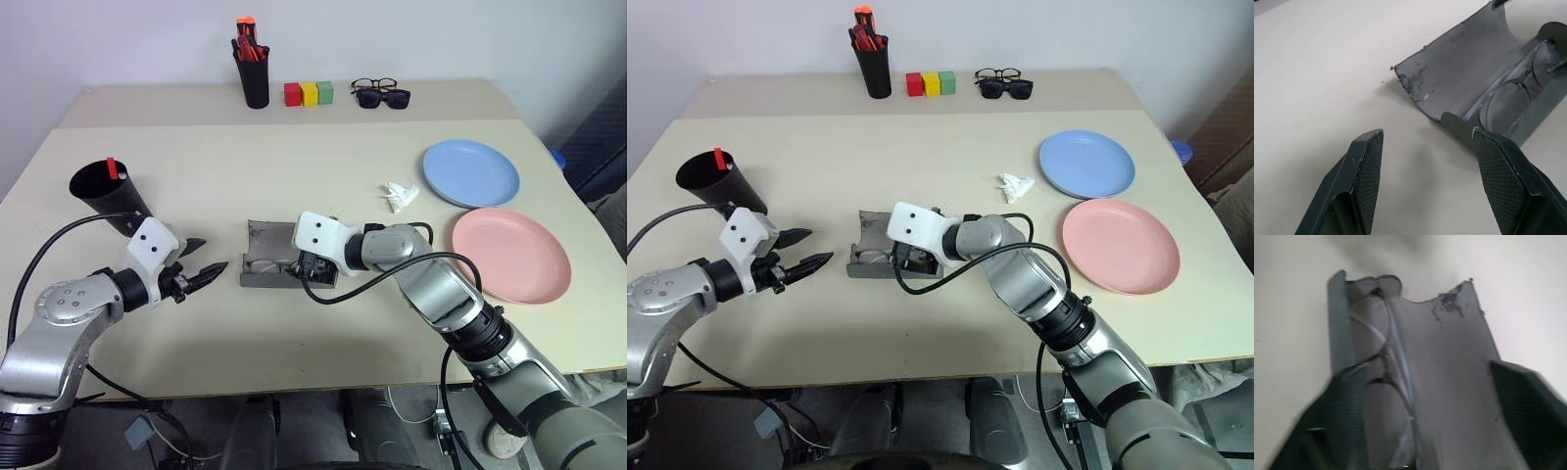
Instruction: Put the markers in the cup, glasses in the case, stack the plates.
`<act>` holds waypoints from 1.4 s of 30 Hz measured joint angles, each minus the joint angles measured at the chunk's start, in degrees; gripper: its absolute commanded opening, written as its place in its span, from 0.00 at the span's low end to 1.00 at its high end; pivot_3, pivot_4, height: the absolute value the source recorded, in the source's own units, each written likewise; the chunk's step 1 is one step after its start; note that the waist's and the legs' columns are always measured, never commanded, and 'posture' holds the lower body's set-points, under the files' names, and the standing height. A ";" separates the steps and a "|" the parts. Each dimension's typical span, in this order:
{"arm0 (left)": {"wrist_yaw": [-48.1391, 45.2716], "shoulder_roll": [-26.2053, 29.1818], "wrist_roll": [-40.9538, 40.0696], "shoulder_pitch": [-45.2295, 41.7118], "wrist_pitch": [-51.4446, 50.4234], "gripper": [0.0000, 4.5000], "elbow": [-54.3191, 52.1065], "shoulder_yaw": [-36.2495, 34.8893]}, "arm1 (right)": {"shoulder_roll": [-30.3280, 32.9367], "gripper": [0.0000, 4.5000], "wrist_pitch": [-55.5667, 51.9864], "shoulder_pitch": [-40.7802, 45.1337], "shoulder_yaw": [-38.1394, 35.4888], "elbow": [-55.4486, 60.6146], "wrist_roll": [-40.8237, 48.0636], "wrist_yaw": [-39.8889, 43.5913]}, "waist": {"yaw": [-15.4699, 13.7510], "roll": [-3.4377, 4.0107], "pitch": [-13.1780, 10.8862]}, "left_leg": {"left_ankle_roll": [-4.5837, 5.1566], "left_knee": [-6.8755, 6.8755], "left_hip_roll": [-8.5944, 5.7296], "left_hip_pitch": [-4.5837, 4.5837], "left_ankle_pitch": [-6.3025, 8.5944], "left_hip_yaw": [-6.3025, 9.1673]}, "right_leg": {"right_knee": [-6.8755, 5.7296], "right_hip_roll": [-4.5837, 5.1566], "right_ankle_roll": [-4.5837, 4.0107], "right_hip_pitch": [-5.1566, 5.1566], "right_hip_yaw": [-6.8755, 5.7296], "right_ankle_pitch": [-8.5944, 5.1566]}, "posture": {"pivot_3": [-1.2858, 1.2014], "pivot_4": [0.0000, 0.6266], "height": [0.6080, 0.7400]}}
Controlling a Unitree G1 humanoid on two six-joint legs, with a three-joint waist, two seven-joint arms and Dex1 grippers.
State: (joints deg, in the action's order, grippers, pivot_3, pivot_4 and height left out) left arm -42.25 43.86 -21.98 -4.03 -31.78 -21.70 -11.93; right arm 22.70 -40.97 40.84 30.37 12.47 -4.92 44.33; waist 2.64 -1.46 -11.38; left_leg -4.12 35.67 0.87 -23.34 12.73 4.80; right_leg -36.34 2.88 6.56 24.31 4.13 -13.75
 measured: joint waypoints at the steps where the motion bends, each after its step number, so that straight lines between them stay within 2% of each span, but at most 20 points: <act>1: 0.22 -0.94 -0.02 -1.46 0.12 0.66 0.87 0.00 | 0.09 0.87 0.00 -0.03 -0.29 0.03 0.07 -0.01 | -0.05 0.02 -0.01 | 0.00 0.01 0.00 0.00 0.00 0.00 | -0.01 -0.01 0.00 0.01 -0.01 0.00 | 0.52 0.24 1.00; 4: 1.05 -2.95 -1.08 -6.36 -0.20 0.47 3.21 -0.05 | 0.14 0.89 0.30 -0.18 -1.62 1.22 0.92 0.14 | -0.17 -0.01 0.01 | 0.00 0.04 -0.01 -0.02 0.00 0.02 | -0.01 0.00 0.01 0.00 -0.01 0.01 | 0.52 0.24 1.00; 6: 1.14 -4.60 -1.75 -11.54 -1.15 0.26 6.11 1.08 | 0.99 0.89 1.37 -0.65 -2.89 2.42 2.00 1.00 | -0.39 -0.02 0.01 | 0.00 0.10 -0.01 -0.04 0.00 0.03 | -0.02 -0.01 0.02 -0.02 -0.02 0.02 | 0.52 0.24 1.00; 8: 1.16 -5.87 -1.03 -16.85 -1.52 0.01 9.52 4.19 | 2.20 0.89 2.98 -1.47 -4.50 4.13 3.41 2.27 | -0.40 -0.04 0.02 | 0.00 0.14 -0.01 -0.04 0.00 0.03 | -0.01 -0.01 0.04 -0.07 -0.01 0.03 | 0.52 0.24 1.00; 12: 2.47 -10.92 5.62 -30.94 -1.82 0.00 23.73 14.59 | 8.10 0.89 7.10 -4.76 -9.45 5.98 6.00 5.24 | -1.01 -0.05 0.03 | 0.01 0.30 -0.05 -0.06 0.01 0.04 | 0.05 -0.02 0.14 -0.18 -0.03 0.08 | 0.52 0.24 1.00; 15: 3.37 -15.43 8.36 -38.77 -3.13 0.00 34.75 18.11 | 10.38 0.89 7.77 -7.26 -14.57 6.93 8.69 6.19 | -0.32 -0.05 0.03 | 0.09 0.31 -0.04 -0.07 0.05 0.04 | 0.07 -0.03 0.16 -0.19 -0.01 0.09 | 0.52 0.24 1.00; 19: 1.11 -19.18 9.96 -46.14 -3.54 0.00 46.85 20.57 | 12.95 0.89 7.56 -14.05 -20.59 10.55 12.91 6.97 | -0.01 -0.04 0.02 | 0.24 0.27 -0.01 -0.04 0.14 0.08 | -0.03 -0.10 0.14 -0.12 -0.01 0.08 | 0.52 0.24 1.00; 22: -2.72 -19.39 13.05 -50.22 -1.46 0.00 55.49 23.82 | 14.54 0.89 6.76 -18.19 -22.57 13.26 14.73 6.93 | 0.14 -0.02 0.02 | 0.26 0.29 -0.02 -0.04 0.14 0.04 | -0.03 -0.12 0.14 -0.11 0.03 0.08 | 0.52 0.24 1.00; 25: -8.92 -19.27 15.08 -51.31 1.16 0.00 59.48 26.62 | 14.54 0.89 6.24 -18.78 -22.85 14.82 15.36 5.98 | 0.11 -0.01 0.01 | 0.25 0.33 -0.01 -0.05 0.14 0.02 | -0.02 -0.12 0.14 -0.11 0.06 0.08 | 0.52 0.24 1.00; 33: -23.43 -14.80 19.27 -50.77 8.28 0.00 59.00 31.39 | 14.52 0.89 5.96 -19.77 -23.11 16.19 16.46 3.61 | -0.08 -0.01 0.01 | 0.25 0.35 -0.01 -0.09 0.14 0.02 | 0.00 -0.11 0.14 -0.11 0.07 0.07 | 0.52 0.24 1.00; 42: -30.18 -10.32 14.48 -42.49 2.64 0.00 41.47 28.28 | 14.53 0.89 8.42 -19.10 -21.87 13.22 16.11 3.31 | -0.09 -0.01 0.01 | 0.25 0.37 0.00 -0.09 0.14 0.02 | -0.01 -0.10 0.14 -0.11 0.07 0.07 | 0.52 0.24 1.00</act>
State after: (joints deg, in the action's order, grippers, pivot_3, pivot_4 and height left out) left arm -72.43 33.54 -7.50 -46.52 -29.13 19.77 16.34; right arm 37.23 -32.56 21.74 8.51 25.69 11.19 47.64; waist 2.55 -1.47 -11.37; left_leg -3.87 36.03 0.88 -23.43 12.87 4.82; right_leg -36.35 2.78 6.71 24.20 4.21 -13.67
